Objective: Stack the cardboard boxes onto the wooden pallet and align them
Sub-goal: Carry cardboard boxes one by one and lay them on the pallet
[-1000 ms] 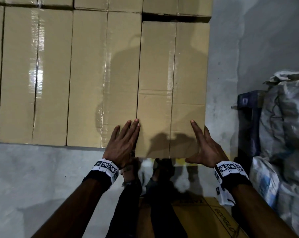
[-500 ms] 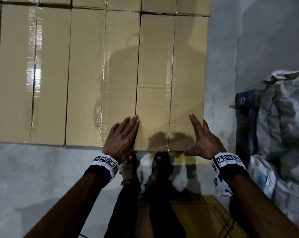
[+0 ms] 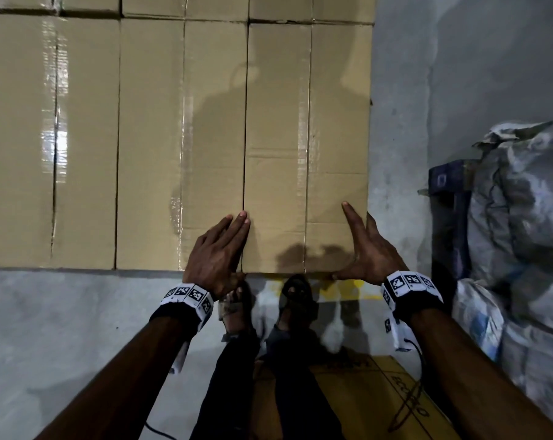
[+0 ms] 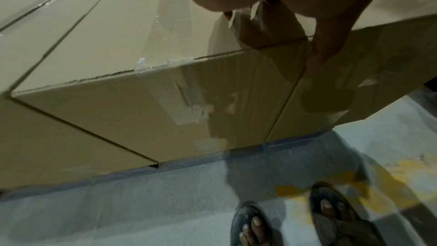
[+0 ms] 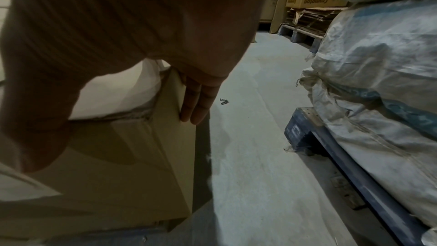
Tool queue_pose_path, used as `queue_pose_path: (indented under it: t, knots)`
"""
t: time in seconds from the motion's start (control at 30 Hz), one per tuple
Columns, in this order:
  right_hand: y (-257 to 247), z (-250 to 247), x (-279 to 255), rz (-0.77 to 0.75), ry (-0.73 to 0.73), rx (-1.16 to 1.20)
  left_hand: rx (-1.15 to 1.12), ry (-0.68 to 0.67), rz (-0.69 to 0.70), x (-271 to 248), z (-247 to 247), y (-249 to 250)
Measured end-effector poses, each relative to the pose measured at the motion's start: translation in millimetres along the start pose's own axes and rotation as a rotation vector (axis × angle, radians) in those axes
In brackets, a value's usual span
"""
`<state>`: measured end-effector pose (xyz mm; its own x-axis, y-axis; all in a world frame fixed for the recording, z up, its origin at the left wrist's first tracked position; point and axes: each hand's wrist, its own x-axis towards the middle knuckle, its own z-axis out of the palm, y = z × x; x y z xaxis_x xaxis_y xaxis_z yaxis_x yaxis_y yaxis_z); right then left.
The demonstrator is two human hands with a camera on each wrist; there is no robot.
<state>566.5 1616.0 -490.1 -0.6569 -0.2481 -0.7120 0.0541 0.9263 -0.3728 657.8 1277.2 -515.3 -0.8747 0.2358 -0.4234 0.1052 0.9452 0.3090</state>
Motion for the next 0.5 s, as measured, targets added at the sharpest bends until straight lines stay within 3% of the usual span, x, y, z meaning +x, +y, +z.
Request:
queue_pose_path:
  t: [0.3, 0.5]
  knots:
    - [2, 3, 3, -0.012, 0.003, -0.028, 0.034, -0.037, -0.021, 0, -1, -2]
    - [-2, 7, -8, 0.031, -0.006, 0.029, 0.059, -0.159, -0.077, 1, -18, 14]
